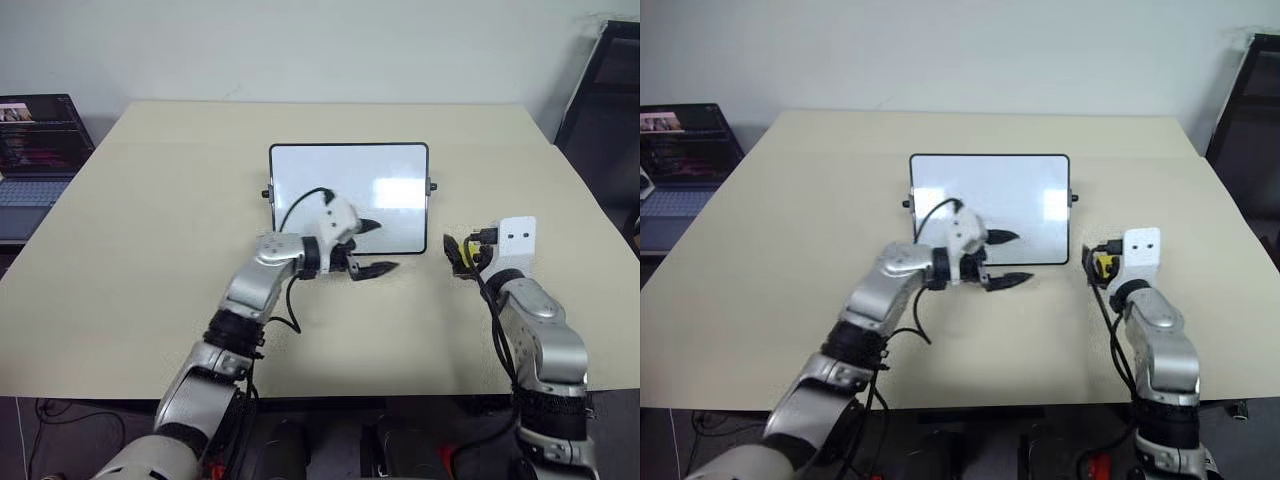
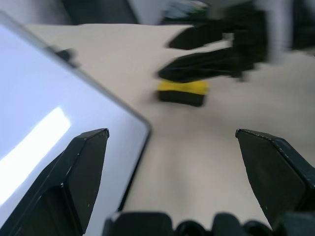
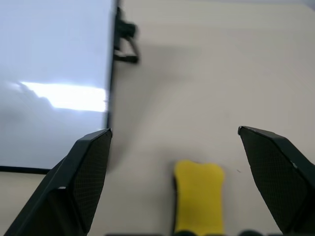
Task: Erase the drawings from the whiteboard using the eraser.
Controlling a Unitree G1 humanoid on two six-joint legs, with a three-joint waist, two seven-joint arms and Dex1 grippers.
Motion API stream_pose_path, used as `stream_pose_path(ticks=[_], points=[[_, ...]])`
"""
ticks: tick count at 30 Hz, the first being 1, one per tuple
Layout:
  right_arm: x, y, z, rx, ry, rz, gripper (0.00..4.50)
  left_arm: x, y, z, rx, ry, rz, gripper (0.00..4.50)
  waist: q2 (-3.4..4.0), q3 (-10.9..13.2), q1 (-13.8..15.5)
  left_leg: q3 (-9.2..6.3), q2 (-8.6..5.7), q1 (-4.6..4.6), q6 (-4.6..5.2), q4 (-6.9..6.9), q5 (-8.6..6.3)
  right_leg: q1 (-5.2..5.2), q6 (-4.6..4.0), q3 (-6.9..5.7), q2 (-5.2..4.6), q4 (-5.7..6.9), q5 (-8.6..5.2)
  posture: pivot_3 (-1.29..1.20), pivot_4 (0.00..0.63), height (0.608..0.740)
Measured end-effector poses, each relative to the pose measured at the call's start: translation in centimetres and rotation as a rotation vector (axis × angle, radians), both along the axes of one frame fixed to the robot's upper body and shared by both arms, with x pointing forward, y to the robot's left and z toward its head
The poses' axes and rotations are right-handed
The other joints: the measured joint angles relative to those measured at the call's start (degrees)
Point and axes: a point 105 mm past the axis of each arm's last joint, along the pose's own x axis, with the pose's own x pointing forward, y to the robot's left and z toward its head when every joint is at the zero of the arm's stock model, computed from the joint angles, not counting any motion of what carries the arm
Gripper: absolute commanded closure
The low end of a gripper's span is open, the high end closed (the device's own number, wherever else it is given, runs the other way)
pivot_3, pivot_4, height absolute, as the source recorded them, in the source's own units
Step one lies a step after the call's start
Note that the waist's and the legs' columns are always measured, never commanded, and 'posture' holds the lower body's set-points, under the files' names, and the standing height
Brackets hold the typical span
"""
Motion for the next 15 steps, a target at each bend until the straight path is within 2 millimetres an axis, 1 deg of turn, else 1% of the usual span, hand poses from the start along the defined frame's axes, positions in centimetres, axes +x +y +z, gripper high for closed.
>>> stream_pose_path(ticks=[2, 6, 8, 10, 12, 13, 15], points=[[-1.0, 0.5, -0.2, -0.005, -0.015, 0.025, 0.02, -0.4, 1.3, -0.1, -0.046, 0.011, 0.115, 0.0, 0.01, 0.0, 0.11, -0.01, -0.02, 0.01, 0.0, 0.0, 0.0, 0.02, 0.0, 0.06, -0.07, -0.02, 0.0, 0.0, 0.15, 0.74], [-3.0, 1.2, -0.7, -0.041, -0.069, 0.052, 0.02, -1.5, 4.3, -2.2, -0.081, 0.061, 0.368, 0.0, 0.01, -0.01, 0.26, -0.05, 0.02, 0.04, -0.01, 0.02, 0.0, 0.04, 0.01, 0.13, -0.15, -0.01, 0.0, 0.0, 0.15, 0.74], [-4.0, 1.5, -1.4, -0.067, -0.091, 0.054, 0.02, -2.2, 6.1, -2.9, -0.109, 0.06, 0.51, 0.0, 0.01, -0.01, 0.35, -0.04, 0.02, 0.07, -0.01, 0.01, 0.0, 0.06, 0.01, 0.14, -0.22, -0.01, 0.0, 0.0, 0.15, 0.74], [-4.9, 1.9, -2.0, -0.056, -0.111, 0.059, 0.02, -2.8, 8.0, -3.6, -0.122, 0.055, 0.65, 0.0, 0.01, -0.01, 0.38, -0.03, 0.02, 0.09, -0.01, 0.01, 0.0, 0.07, 0.02, 0.14, -0.26, 0.0, -0.01, 0.0, 0.15, 0.74], [-5.2, 2.2, -1.7, -0.041, -0.155, 0.058, 0.02, -3.2, 9.4, -3.9, -0.138, 0.048, 0.75, 0.0, 0.0, -0.01, 0.4, -0.01, 0.03, 0.11, -0.01, 0.05, 0.0, 0.08, 0.07, 0.15, -0.25, -0.01, -0.03, 0.0, 0.15, 0.74], [-5.4, 2.3, -1.3, -0.034, -0.191, 0.049, 0.02, -3.5, 10.0, -3.9, -0.148, 0.033, 0.799, 0.0, 0.0, -0.02, 0.44, -0.01, 0.03, 0.12, -0.02, 0.07, 0.01, 0.11, 0.28, 0.15, -0.25, -0.02, -0.14, 0.0, 0.15, 0.74], [-5.6, 1.9, -1.0, -0.002, -0.238, 0.005, 0.02, -3.9, 11.1, -3.9, -0.155, 0.008, 0.88, 0.0, -0.02, -0.03, 0.7, -0.01, 0.02, 0.2, -0.02, 0.1, 0.01, 0.21, 0.3, 0.15, -0.25, -0.03, -0.14, 0.0, 0.15, 0.74]])
